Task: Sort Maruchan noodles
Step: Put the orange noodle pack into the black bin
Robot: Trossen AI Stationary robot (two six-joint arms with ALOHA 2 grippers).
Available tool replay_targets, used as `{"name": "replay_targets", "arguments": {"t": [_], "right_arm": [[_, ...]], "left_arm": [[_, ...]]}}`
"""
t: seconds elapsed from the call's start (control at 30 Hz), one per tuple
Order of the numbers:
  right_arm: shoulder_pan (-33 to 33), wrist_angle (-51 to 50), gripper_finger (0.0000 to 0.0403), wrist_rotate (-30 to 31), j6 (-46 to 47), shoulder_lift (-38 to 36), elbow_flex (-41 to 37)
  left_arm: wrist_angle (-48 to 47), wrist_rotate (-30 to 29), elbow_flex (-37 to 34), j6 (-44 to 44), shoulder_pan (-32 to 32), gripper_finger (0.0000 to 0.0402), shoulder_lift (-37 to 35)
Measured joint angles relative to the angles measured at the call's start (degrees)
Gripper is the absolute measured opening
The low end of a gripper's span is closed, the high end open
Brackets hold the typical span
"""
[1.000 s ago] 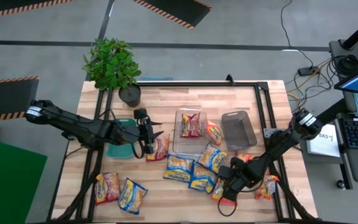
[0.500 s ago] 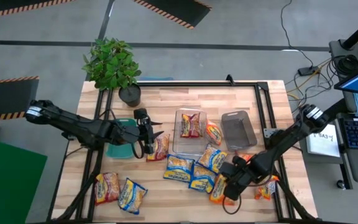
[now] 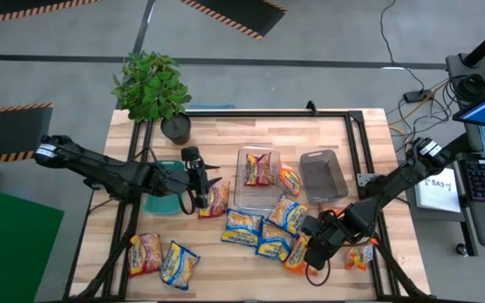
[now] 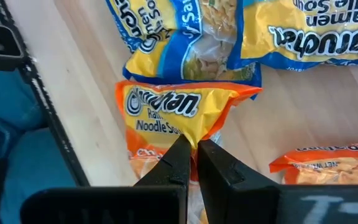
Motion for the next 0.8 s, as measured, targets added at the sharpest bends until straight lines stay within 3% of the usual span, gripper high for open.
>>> {"name": "replay_targets", "arguments": {"t": [0.47, 0.8], "right_arm": [[0.00, -15.06, 0.0009, 2.64, -1.15, -1.51, 12.09], [-0.02, -14.97, 0.0009, 10.10, -7.61, -2.38, 18.59]], "left_arm": [[0.26, 0.00, 0.00, -0.02, -0.01, 0.0139, 0.00], [0.33, 0.00, 0.00, -0.02, 0.00, 0.0139, 0.00]]}}
